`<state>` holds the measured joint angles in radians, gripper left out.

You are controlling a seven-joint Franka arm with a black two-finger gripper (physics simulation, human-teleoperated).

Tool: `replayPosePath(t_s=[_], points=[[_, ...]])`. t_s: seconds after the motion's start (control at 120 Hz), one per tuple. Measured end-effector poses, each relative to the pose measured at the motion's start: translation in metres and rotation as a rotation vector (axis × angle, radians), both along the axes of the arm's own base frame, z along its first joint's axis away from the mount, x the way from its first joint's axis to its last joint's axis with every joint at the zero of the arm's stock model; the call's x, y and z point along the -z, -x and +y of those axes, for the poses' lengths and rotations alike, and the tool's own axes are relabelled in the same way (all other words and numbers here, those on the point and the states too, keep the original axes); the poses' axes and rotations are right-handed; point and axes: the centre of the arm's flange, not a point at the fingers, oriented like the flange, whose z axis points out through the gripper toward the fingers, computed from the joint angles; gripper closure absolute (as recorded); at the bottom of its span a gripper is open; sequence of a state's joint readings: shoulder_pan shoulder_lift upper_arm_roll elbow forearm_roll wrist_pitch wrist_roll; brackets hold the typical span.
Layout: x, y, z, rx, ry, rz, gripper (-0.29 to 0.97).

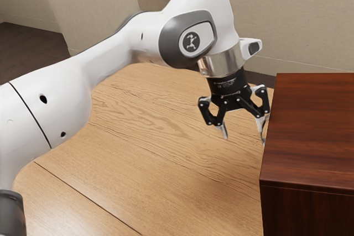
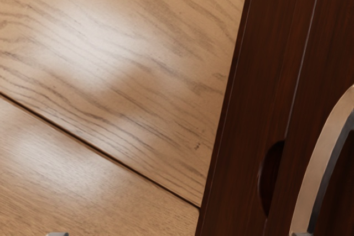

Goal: Pull the drawer handle with one arm to open the drawer

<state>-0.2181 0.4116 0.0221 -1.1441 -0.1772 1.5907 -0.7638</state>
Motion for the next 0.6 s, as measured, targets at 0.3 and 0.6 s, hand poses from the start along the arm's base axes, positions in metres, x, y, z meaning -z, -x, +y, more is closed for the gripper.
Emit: replayPosePath(t_s=[0.3,0.6], points=[[-0.0021,-0.0037,-0.0034,0.01,0.011,-0.039,0.23],[-0.0028,-0.0061,-0.0085,0.046,0.021,-0.074,0.24]])
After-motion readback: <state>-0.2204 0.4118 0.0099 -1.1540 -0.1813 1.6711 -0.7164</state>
